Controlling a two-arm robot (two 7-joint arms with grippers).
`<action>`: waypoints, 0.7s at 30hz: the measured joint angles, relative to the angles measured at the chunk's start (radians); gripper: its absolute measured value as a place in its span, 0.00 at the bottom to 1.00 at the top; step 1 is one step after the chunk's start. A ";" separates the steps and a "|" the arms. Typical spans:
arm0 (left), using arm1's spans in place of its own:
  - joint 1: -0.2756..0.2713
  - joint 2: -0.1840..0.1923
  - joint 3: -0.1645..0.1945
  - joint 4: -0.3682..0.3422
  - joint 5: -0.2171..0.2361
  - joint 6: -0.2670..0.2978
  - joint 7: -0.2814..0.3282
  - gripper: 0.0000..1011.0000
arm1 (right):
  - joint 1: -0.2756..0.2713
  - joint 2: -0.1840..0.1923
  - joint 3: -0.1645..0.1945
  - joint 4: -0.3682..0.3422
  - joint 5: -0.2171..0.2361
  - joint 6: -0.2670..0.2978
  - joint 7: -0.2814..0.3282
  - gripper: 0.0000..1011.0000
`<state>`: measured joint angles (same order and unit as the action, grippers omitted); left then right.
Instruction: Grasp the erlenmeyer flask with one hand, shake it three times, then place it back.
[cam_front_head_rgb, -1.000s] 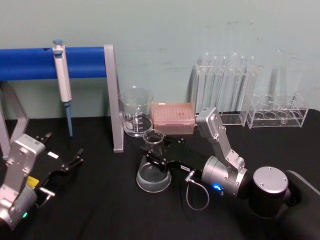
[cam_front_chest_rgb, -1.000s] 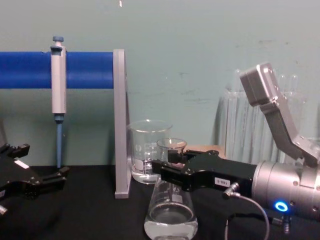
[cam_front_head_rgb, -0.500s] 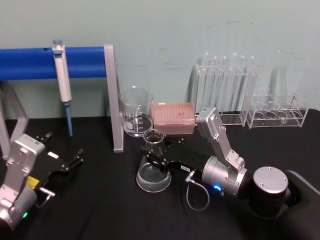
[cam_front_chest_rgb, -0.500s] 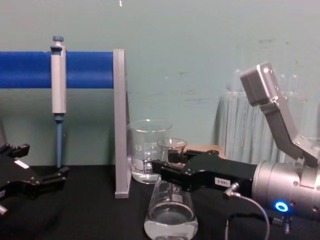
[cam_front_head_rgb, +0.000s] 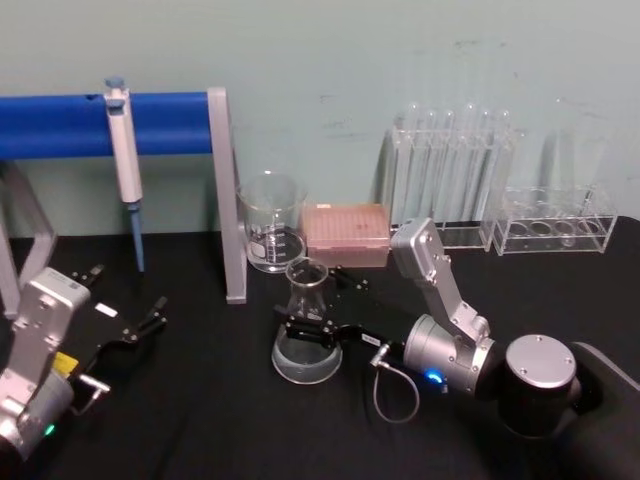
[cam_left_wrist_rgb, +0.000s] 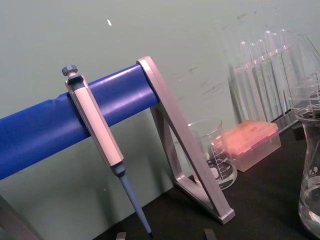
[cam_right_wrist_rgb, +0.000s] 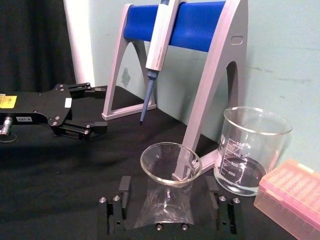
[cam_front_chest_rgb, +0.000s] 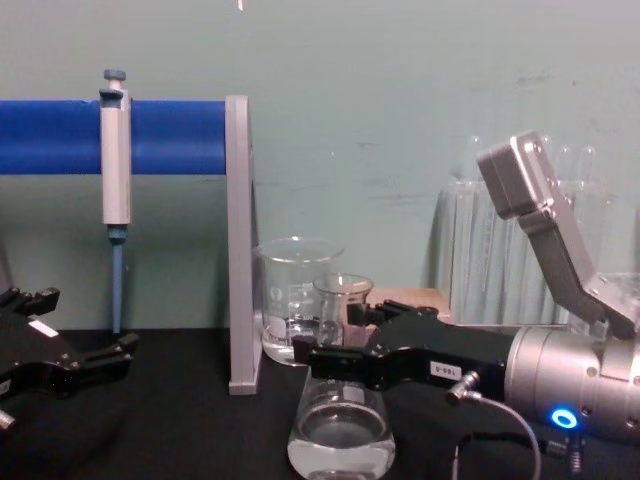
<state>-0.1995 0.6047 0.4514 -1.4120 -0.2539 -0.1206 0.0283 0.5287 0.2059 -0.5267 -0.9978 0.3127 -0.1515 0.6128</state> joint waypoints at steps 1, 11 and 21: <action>0.000 0.000 0.000 0.000 0.000 0.000 0.000 0.99 | 0.000 0.000 0.000 0.000 0.000 0.000 0.000 0.91; 0.000 0.000 0.000 0.000 0.000 0.000 0.000 0.99 | 0.001 -0.001 0.001 -0.001 0.002 -0.002 0.000 0.99; 0.000 0.000 0.000 0.000 0.000 0.000 0.000 0.99 | 0.001 -0.001 0.001 -0.002 0.003 -0.003 0.000 0.99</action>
<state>-0.1995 0.6047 0.4514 -1.4120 -0.2539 -0.1206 0.0283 0.5297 0.2052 -0.5259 -0.9994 0.3158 -0.1543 0.6128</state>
